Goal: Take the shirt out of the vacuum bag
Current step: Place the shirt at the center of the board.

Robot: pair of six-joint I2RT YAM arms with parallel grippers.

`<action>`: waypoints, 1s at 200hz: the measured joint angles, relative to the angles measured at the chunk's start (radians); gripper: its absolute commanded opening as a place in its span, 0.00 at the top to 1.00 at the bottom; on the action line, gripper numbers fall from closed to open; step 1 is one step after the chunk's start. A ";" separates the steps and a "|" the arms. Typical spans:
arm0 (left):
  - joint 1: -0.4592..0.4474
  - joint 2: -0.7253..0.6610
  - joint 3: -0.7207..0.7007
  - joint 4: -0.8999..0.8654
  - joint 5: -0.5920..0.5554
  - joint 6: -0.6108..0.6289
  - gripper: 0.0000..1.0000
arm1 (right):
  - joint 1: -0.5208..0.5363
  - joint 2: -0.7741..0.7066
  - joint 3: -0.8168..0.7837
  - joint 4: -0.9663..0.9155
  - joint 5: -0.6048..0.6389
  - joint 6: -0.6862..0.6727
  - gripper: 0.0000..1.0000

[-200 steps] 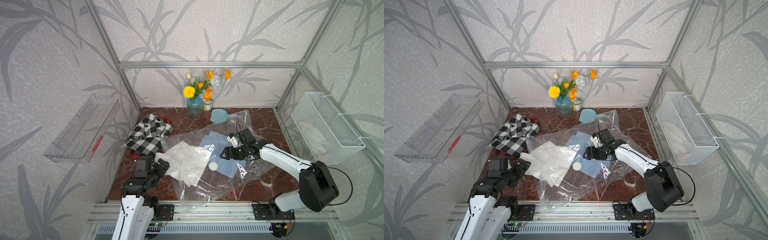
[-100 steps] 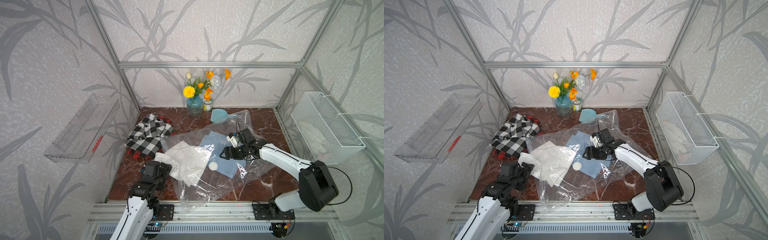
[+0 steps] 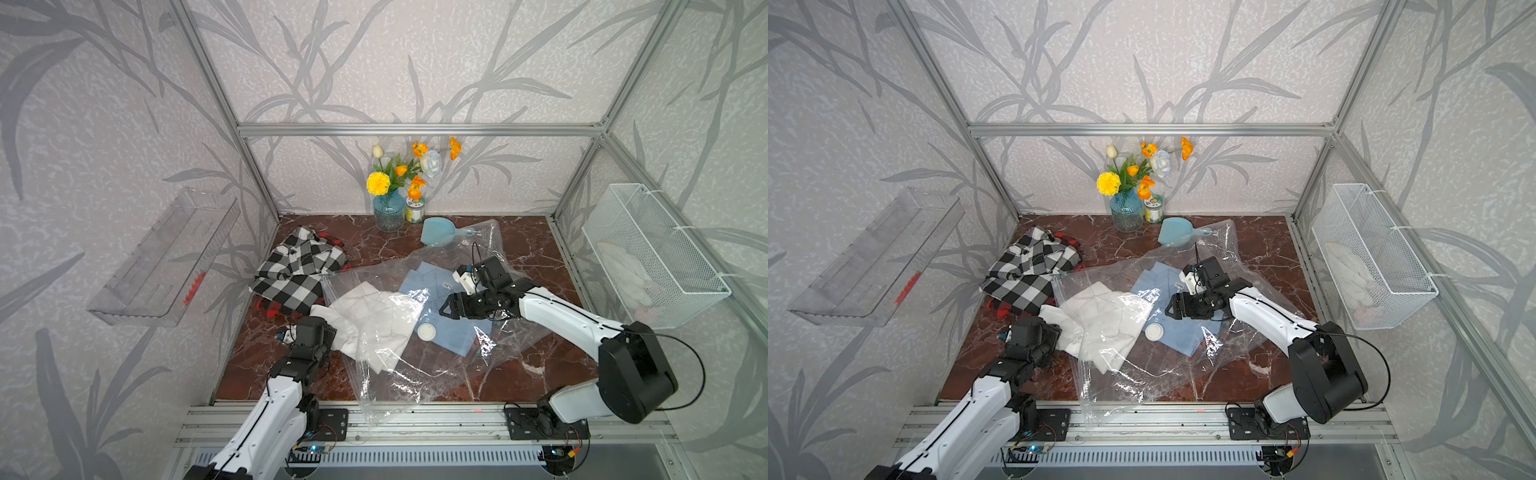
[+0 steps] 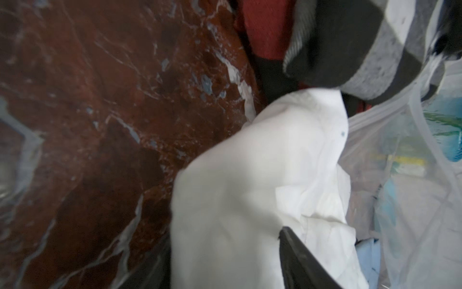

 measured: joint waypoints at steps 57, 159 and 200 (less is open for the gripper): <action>0.000 0.043 0.048 0.003 0.002 0.098 0.99 | 0.000 0.010 0.000 0.019 0.000 0.020 0.25; 0.042 -0.086 0.402 -0.330 0.013 0.387 1.00 | 0.034 0.188 0.010 0.172 0.009 0.154 0.67; 0.126 0.057 0.552 -0.407 0.059 0.524 1.00 | 0.029 0.269 0.010 0.217 0.035 0.216 0.79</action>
